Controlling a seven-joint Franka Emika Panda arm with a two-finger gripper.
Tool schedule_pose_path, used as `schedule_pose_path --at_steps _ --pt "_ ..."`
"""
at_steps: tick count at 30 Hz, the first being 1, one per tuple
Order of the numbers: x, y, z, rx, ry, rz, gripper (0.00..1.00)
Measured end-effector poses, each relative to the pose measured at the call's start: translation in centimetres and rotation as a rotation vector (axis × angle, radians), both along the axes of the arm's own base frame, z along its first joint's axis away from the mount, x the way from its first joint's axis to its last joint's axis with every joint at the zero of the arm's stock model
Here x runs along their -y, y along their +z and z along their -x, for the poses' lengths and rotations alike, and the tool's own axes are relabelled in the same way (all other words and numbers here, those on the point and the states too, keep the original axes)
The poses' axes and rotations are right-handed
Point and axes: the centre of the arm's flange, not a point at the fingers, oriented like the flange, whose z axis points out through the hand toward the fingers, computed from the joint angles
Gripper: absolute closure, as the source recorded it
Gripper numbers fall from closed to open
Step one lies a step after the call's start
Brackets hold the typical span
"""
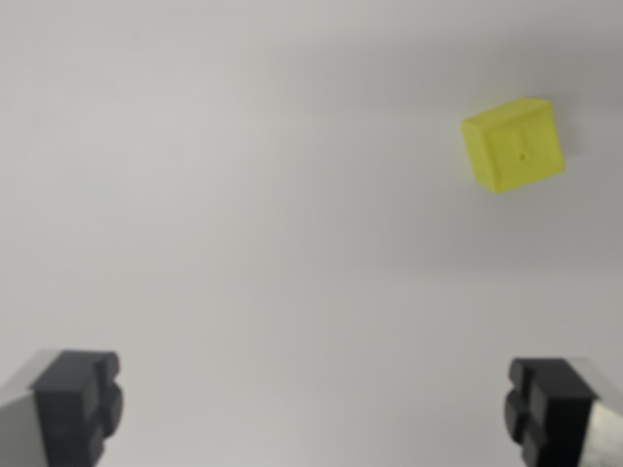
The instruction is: Pick yellow cube
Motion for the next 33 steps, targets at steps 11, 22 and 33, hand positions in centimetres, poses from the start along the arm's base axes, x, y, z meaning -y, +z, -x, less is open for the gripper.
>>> schedule_pose_path --at_steps 11,22,33 --pt "0.7 -1.1 -0.1 0.002 0.025 0.0 0.0" --pt "2.2 -3.8 -0.1 0.003 0.065 -0.001 0.0" --pt "3.7 -6.6 -0.2 0.005 0.105 -0.001 0.0"
